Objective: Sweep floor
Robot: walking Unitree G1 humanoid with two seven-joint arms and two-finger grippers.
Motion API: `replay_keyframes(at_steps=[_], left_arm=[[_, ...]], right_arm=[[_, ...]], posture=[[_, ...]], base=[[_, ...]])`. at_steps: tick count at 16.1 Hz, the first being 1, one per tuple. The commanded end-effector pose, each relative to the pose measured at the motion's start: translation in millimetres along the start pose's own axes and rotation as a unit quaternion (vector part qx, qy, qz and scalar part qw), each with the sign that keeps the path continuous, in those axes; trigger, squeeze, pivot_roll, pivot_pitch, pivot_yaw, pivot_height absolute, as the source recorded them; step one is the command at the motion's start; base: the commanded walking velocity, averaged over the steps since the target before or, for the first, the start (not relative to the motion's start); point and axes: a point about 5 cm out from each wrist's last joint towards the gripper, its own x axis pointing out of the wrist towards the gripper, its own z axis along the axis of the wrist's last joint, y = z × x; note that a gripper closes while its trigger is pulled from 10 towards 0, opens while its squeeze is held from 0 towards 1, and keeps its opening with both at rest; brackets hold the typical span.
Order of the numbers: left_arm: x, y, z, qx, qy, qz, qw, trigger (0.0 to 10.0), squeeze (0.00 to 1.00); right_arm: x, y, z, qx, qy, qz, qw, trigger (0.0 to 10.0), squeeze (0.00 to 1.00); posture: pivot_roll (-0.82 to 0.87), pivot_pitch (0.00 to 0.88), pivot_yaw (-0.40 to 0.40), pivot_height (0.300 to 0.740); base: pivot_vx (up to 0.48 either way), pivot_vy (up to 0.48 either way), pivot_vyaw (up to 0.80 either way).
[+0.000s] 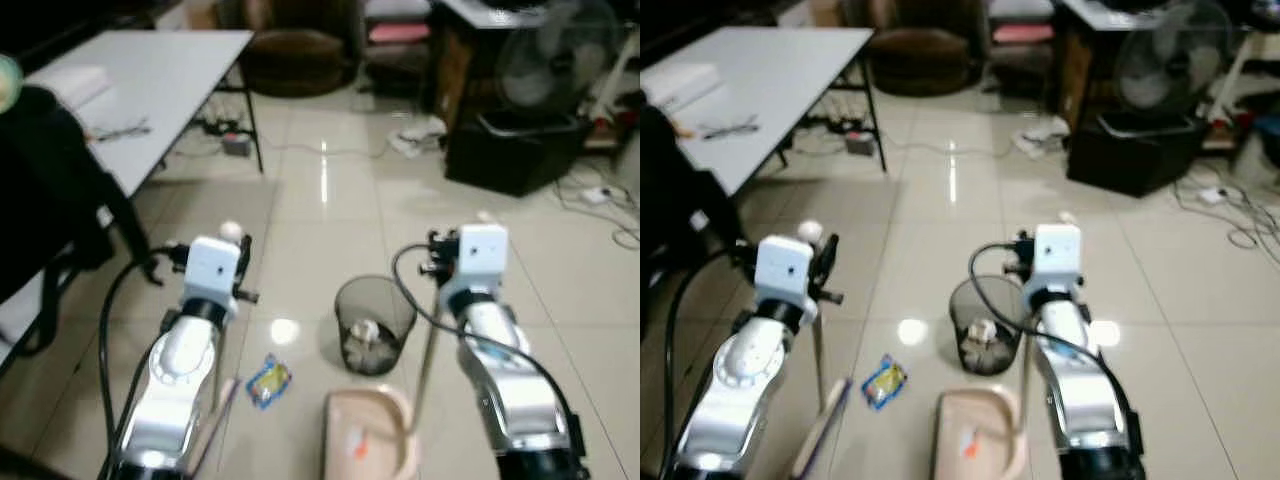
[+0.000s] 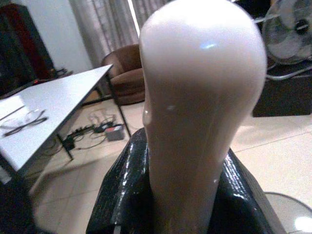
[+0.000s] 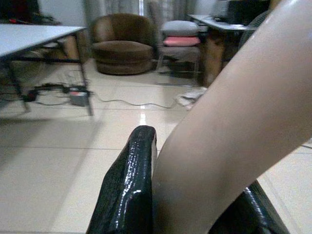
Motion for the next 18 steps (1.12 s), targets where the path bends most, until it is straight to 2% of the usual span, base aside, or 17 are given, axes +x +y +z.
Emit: replay_keyframes(at_steps=[1, 2, 7, 18], left_arm=[[1.4, 6.3, 3, 0.013, -0.013, 0.014, 1.0, 10.0, 0.0], [2.2, 6.4, 4, 0.013, -0.014, 0.015, 1.0, 10.0, 0.0], [1.9, 7.5, 3, 0.018, -0.011, 0.016, 1.0, 10.0, 0.0], [3.0, 8.3, 1, 0.022, -0.01, 0.013, 1.0, 10.0, 0.0]], right_arm=[[2.7, 6.8, 6, 0.001, -0.021, 0.011, 1.0, 10.0, 0.0], [3.1, 8.1, 5, 0.001, -0.02, 0.015, 1.0, 10.0, 0.0], [2.3, 9.4, -3, 0.018, -0.009, 0.032, 0.999, 10.0, 0.0], [2.4, 11.1, -11, 0.021, -0.004, 0.04, 0.999, 10.0, 0.0]], posture=[[-0.06, 0.0, 0.05, 0.74], [-0.06, 0.0, 0.049, 0.74], [-0.05, 0.0, 0.052, 0.74], [-0.05, 0.0, 0.058, 0.74]], base=[[0.349, 0.0, 0.8], [0.356, 0.0, 0.8], [0.356, 0.0, 0.0], [0.357, 0.0, 0.0]])
